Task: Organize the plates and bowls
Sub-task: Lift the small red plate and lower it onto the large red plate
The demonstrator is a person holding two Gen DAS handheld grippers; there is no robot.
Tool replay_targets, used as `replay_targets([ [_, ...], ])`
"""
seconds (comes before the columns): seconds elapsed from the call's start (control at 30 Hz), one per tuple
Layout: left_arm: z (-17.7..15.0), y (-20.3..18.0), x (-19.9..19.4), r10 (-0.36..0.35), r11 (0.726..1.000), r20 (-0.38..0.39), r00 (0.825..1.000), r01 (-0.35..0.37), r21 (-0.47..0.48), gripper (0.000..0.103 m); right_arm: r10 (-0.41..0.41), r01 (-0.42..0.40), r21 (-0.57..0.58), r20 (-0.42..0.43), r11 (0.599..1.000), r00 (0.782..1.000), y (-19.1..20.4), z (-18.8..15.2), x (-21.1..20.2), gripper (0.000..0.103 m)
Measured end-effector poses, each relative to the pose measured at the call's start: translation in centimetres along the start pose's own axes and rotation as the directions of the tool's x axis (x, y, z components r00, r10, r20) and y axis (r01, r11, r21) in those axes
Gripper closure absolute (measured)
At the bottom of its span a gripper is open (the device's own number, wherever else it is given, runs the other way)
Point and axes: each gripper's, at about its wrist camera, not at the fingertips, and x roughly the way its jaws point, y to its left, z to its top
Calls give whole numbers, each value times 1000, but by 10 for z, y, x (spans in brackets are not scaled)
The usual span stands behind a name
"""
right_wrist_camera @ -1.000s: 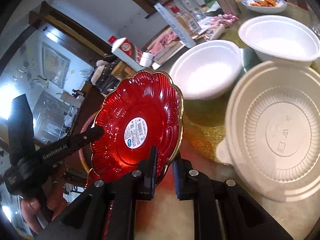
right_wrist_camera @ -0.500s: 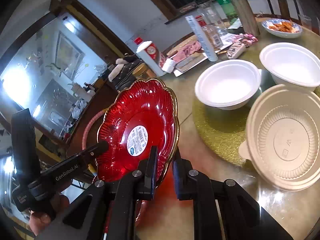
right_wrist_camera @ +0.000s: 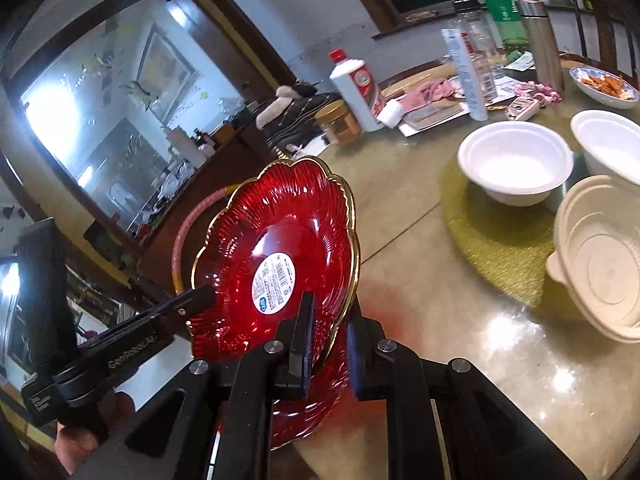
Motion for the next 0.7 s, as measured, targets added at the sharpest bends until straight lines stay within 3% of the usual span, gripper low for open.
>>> replay_targets([
  [0.13,-7,11,-10,12,1000,24,1000,-12,-7,88,4,-4,-21,-4,1000,1000,15,-7,-1,89],
  [0.7,-38,45,-15,-25,997,-12,1000,24,-68,88,-26,23,-74,-49,997,998,41,-29,3,89],
])
